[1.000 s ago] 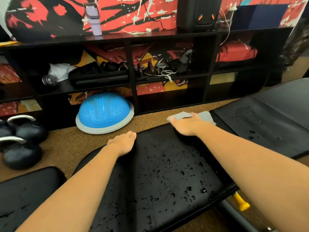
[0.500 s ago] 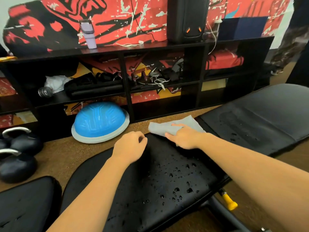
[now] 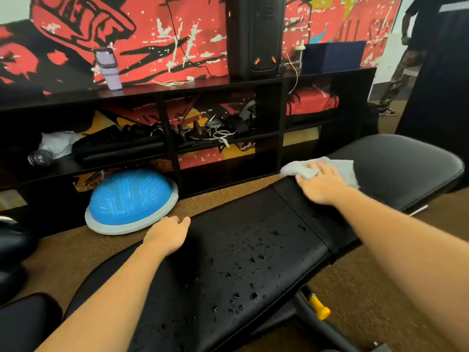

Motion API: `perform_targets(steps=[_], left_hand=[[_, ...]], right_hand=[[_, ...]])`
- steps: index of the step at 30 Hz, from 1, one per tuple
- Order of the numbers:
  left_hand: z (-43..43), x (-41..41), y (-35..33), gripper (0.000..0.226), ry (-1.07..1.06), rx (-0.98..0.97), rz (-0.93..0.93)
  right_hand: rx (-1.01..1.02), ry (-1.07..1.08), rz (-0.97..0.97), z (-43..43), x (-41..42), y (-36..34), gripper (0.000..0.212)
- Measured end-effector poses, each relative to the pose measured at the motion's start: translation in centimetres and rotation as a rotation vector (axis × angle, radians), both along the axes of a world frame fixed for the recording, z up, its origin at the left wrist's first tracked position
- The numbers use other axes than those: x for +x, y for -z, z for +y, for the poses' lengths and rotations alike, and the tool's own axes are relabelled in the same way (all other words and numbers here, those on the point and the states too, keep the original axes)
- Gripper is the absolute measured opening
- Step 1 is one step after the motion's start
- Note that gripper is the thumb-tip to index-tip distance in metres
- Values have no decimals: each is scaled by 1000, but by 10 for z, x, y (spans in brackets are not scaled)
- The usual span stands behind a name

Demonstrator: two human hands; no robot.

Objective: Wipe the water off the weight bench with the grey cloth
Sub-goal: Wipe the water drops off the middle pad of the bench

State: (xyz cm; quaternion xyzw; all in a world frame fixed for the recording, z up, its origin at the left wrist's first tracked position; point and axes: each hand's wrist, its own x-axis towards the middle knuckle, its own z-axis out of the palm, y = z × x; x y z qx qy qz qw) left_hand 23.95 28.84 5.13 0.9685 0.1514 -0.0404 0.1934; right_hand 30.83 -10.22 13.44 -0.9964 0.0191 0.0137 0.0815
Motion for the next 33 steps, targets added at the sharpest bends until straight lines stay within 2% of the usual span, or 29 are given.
perform_targets(steps=[3, 5, 9, 13, 17, 19, 22, 26, 28, 31, 33], left_hand=[[-21, 11, -6, 56, 61, -74, -31], [-37, 16, -9, 47, 131, -181, -75], [-50, 15, -9, 45, 184, -169, -101], [-50, 14, -12, 46, 214, -122, -85], [-52, 14, -19, 47, 207, -52, -62], [-52, 13, -20, 48, 207, -32, -54], [-52, 11, -21, 55, 222, -5, -32], [-50, 10, -21, 59, 217, -3, -6], [-50, 9, -22, 57, 206, -5, 1], [-50, 9, -22, 56, 213, 3, -2], [-51, 9, -20, 57, 219, 1, -11]], right_hand=[[-113, -302, 87, 31, -18, 16, 54], [-107, -388, 139, 21, -18, 12, 52], [-31, -229, 39, -25, -1, -9, 52], [-25, -51, 52, -8, 10, 2, 69], [-102, -276, 127, 32, -7, 24, 65], [-52, -344, 129, 25, -14, 17, 59], [13, -269, 14, -4, 1, 0, 51], [-90, -142, 92, 8, 13, -1, 58], [-62, -181, 74, 27, -2, 7, 59], [-60, -357, 126, 17, -22, 8, 56], [-6, -321, 106, -5, -8, 0, 56]])
